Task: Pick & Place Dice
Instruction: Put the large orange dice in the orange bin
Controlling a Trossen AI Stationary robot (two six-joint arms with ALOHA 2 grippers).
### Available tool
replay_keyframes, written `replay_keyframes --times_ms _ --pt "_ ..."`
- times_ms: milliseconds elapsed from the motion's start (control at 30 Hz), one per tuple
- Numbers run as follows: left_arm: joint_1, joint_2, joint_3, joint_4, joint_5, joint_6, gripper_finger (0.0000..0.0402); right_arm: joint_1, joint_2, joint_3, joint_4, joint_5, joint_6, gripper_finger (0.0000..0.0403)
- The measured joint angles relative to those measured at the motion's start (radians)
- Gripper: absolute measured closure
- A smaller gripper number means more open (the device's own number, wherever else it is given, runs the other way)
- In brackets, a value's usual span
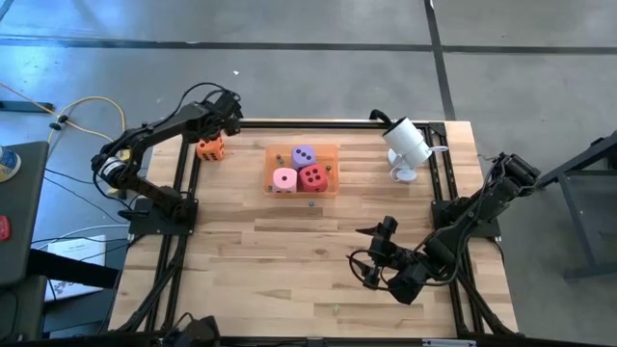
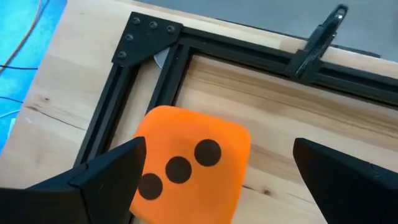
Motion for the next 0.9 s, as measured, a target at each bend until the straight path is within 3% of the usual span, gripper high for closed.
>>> replay_keyframes --times_ms 567,733,900 --pt "-0.032 0.131 -0.008 -0.044 -0.187 -0.019 0.0005 0.002 0.0 0.0 0.0 -0.006 0.007 0.0069" --pt "-0.031 0.135 -0.007 -0.05 -0.172 -0.012 0.0005 0.002 0.0 0.0 0.0 -0.008 0.029 0.0069" --pt "-0.015 0.137 -0.009 -0.084 -0.049 0.036 0.0005 0.002 0.0 0.0 0.0 -0.008 0.03 0.0069"
